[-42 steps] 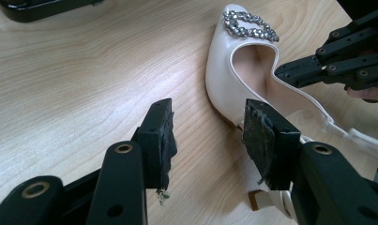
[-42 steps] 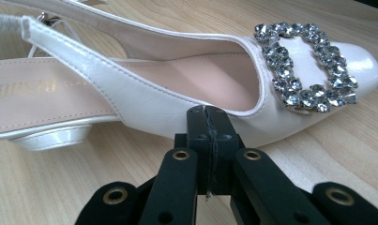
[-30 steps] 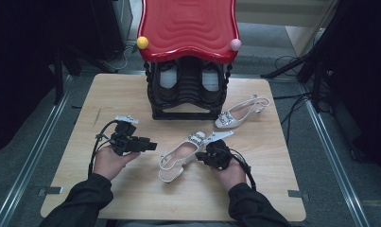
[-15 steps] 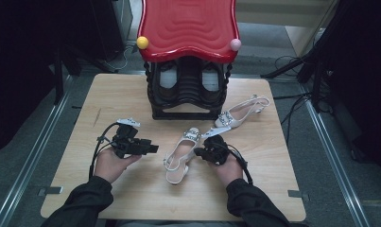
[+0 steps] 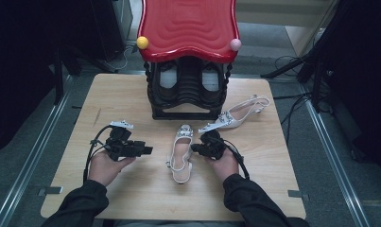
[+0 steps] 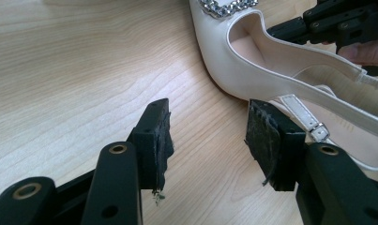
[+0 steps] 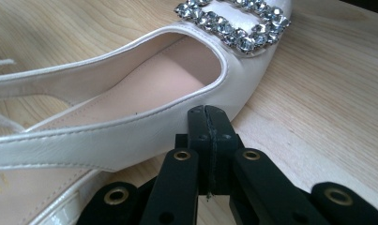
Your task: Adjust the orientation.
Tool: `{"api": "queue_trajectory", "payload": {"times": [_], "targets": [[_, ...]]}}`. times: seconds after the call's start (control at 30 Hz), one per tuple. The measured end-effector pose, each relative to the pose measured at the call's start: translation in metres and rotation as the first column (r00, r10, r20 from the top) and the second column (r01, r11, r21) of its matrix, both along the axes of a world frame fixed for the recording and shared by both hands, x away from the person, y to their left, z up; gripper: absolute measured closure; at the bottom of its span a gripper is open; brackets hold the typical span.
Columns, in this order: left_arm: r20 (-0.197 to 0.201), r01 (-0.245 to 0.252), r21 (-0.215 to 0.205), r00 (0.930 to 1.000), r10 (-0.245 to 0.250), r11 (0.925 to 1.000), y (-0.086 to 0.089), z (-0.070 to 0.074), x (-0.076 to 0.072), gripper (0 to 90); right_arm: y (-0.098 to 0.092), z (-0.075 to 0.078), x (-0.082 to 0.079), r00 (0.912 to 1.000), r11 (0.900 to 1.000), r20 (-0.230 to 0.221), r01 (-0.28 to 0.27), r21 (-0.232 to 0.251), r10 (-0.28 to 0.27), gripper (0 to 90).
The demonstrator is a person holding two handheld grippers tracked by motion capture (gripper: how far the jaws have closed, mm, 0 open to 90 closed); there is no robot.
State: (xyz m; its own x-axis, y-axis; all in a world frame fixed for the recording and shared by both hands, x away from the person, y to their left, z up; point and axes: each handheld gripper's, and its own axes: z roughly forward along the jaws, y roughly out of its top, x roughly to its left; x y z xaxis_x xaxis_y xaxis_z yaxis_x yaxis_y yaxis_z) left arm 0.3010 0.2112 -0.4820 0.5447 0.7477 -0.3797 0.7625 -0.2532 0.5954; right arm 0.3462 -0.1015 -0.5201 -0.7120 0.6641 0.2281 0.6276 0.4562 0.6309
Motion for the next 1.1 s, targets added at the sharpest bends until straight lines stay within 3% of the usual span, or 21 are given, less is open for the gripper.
{"api": "queue_trajectory", "payload": {"times": [0.2,0.27,0.33,0.7,0.83,1.1], "targets": [[0.001,-0.002,-0.004,1.0000,0.002,1.0000,0.003,0.001,-0.001,50.3,-0.004,0.001,0.003,0.9996,1.000,-0.026,0.007,0.021,-0.006,89.1],[0.003,-0.003,-0.008,1.0000,0.003,1.0000,0.003,0.001,0.000,50.2,-0.007,0.002,0.003,0.9995,1.000,-0.025,0.018,0.009,-0.018,83.7],[0.004,0.002,-0.011,1.0000,-0.002,0.9999,0.003,0.001,0.001,49.5,-0.011,0.004,0.003,0.9993,0.999,-0.026,0.026,0.027,-0.026,80.1],[0.013,0.008,-0.020,0.9999,-0.008,0.9998,0.000,0.003,0.008,47.3,-0.032,0.023,-0.003,0.9979,0.997,0.038,0.050,0.055,-0.052,72.2],[0.012,0.014,-0.022,0.9998,-0.013,0.9997,-0.002,0.003,0.011,46.4,-0.045,0.030,-0.002,0.9951,0.993,0.042,0.085,0.087,-0.089,67.9],[0.015,0.027,-0.017,0.9995,-0.027,0.9995,-0.006,0.002,0.013,45.2,-0.075,0.041,0.003,0.9863,0.982,0.054,0.149,0.116,-0.156,69.2]]}}
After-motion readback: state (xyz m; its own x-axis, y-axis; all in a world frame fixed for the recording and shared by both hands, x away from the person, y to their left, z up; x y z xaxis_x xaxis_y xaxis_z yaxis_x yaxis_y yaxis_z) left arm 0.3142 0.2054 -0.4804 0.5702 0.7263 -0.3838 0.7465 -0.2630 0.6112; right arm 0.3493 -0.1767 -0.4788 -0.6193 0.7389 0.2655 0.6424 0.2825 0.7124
